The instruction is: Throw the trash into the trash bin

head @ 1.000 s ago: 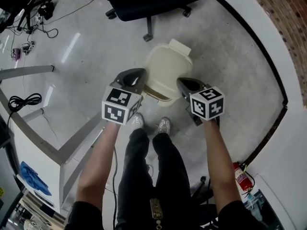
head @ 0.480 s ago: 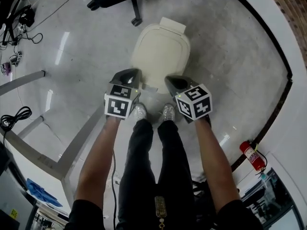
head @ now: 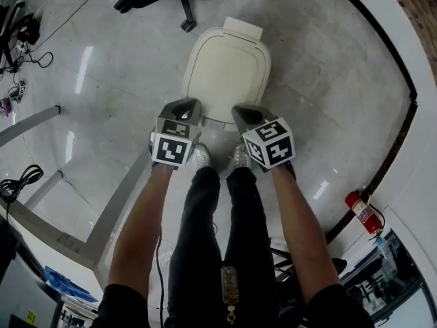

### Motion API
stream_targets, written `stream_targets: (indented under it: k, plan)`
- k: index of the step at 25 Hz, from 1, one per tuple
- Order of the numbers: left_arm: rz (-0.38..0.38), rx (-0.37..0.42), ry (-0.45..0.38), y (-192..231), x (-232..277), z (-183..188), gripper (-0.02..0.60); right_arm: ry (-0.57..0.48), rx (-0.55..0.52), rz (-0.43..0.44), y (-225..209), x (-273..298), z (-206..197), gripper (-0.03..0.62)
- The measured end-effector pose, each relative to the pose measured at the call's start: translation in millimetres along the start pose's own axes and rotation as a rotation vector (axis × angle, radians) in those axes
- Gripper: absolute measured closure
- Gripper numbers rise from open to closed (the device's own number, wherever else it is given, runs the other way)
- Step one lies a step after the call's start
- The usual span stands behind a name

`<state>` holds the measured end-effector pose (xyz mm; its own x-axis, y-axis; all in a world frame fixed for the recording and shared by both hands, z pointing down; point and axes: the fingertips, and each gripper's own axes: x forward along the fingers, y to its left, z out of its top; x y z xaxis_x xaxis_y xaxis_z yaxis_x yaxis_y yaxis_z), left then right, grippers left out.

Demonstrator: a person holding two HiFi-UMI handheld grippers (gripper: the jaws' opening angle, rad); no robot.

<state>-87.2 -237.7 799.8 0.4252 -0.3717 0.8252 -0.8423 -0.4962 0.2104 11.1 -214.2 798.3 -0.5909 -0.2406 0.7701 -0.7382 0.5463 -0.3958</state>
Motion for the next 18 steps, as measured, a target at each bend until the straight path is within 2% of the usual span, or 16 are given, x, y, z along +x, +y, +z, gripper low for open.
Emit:
stream_targets:
  k: [7,12,18]
  plan:
    - [-0.010,-0.015,-0.043,-9,-12,15,0.577,0.004,-0.038,-0.024,6,-11,2,0.591]
    - [-0.055,-0.019,-0.140,-40,-49,47,0.577,-0.075,-0.042,-0.034,28,-44,23,0.591]
    - [-0.114,-0.031,-0.210,-73,-115,71,0.577,-0.187,-0.081,-0.060,70,-112,63,0.591]
